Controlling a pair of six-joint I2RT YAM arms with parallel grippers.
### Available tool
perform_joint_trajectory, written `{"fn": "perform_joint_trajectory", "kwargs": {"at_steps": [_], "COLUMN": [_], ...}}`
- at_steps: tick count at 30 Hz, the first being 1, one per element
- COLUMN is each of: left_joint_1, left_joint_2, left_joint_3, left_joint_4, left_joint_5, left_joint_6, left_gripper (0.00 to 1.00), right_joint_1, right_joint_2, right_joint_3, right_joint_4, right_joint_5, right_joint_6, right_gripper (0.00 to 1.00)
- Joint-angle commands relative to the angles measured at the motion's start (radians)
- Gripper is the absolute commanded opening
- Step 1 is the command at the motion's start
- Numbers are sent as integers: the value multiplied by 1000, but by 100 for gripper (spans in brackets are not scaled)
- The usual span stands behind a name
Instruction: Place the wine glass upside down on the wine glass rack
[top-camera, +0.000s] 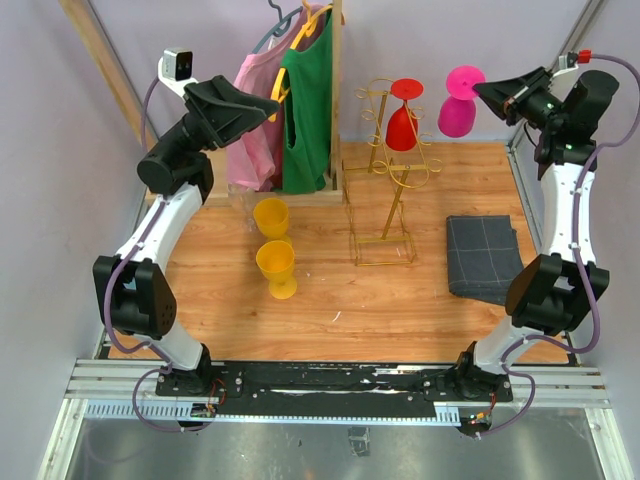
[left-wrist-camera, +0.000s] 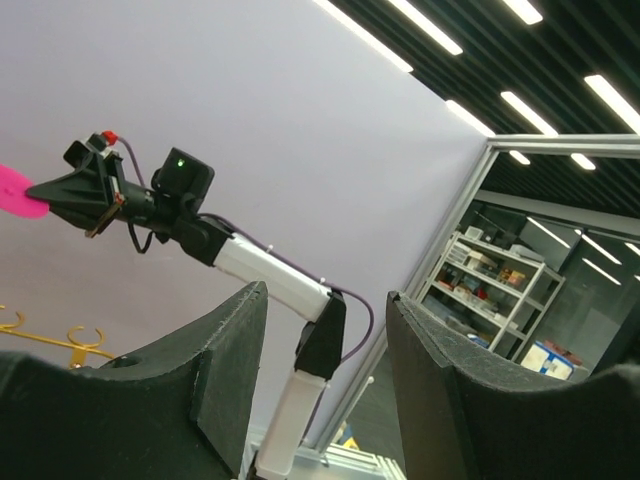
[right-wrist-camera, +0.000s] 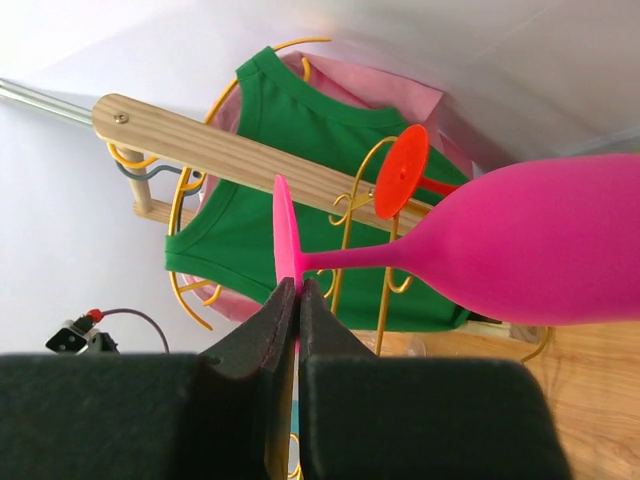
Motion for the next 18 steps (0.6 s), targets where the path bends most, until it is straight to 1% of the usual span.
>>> {"fn": "perform_joint_trajectory", "kwargs": {"at_steps": [1,18], "left_joint_1": [8,8], "left_joint_2": [-24,-39], "left_joint_3": [-13,-36], "left_joint_4": [21,12], "left_joint_5": [16,16], "left_joint_6": [20,27], "left_gripper": [56,55], "right_joint_1": [22,119], "right_joint_2": [-14,28], "right_joint_3": [-1,-50], "right_joint_4": [-40,-79], "right_joint_5": [16,29], "right_joint_6": [-53,-74], "right_gripper": [1,1]}}
